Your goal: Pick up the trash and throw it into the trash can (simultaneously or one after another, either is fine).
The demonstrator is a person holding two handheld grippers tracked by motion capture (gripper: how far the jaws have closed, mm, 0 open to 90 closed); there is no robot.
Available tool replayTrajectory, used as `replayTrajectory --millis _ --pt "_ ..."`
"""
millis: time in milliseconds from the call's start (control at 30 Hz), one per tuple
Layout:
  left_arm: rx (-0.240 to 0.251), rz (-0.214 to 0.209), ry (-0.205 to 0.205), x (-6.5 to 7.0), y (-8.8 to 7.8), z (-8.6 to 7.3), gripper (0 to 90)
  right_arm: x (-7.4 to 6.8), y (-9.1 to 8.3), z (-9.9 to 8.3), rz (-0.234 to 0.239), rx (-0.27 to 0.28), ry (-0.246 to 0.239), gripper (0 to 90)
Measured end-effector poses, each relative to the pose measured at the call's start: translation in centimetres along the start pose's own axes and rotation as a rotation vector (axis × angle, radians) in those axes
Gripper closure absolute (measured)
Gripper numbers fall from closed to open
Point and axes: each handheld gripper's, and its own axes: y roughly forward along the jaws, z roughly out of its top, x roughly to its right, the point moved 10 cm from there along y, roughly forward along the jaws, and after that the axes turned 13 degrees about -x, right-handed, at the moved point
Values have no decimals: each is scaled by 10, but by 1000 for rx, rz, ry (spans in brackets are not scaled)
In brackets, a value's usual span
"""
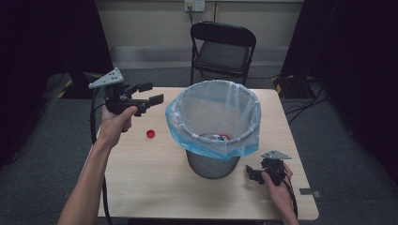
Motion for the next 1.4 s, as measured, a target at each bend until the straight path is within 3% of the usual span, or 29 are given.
replayTrajectory --millis 200,433,500,567,667,733,867,1000,1067,1133,1167,1200,1233,1333,1400 --pt "-22 19 -27 -13 -5 -19 237 0 0 0 0 0 0 111" --pt "-73 70 -84 -35 -7 -56 237 0 0 0 0 0 0 111" --pt "-81 89 -91 -41 -7 -64 238 0 0 0 0 0 0 111" --pt "-83 82 -84 -44 -5 -72 237 0 0 0 0 0 0 111" --pt "-106 107 -102 -52 -2 -84 243 0 0 0 0 0 0 111" --pt "-151 126 -127 -61 3 -101 245 0 0 0 0 0 0 110" --pt "-169 139 -134 -67 8 -112 248 0 0 0 0 0 0 111" --pt "-251 151 -141 -74 19 -131 248 0 0 0 0 0 0 111" --pt "-257 175 -145 -77 22 -138 249 0 0 0 0 0 0 111" --pt "-258 170 -154 -78 23 -141 251 0 0 0 0 0 0 111" --pt "-283 164 -164 -80 28 -151 253 0 0 0 0 0 0 111" --pt "-283 164 -164 -80 28 -151 254 0 0 0 0 0 0 111" --pt "-326 185 -158 -84 32 -159 255 0 0 0 0 0 0 110" --pt "-320 204 -163 -88 34 -164 260 0 0 0 0 0 0 111" --pt "-345 216 -188 -95 39 -178 271 0 0 0 0 0 0 111"
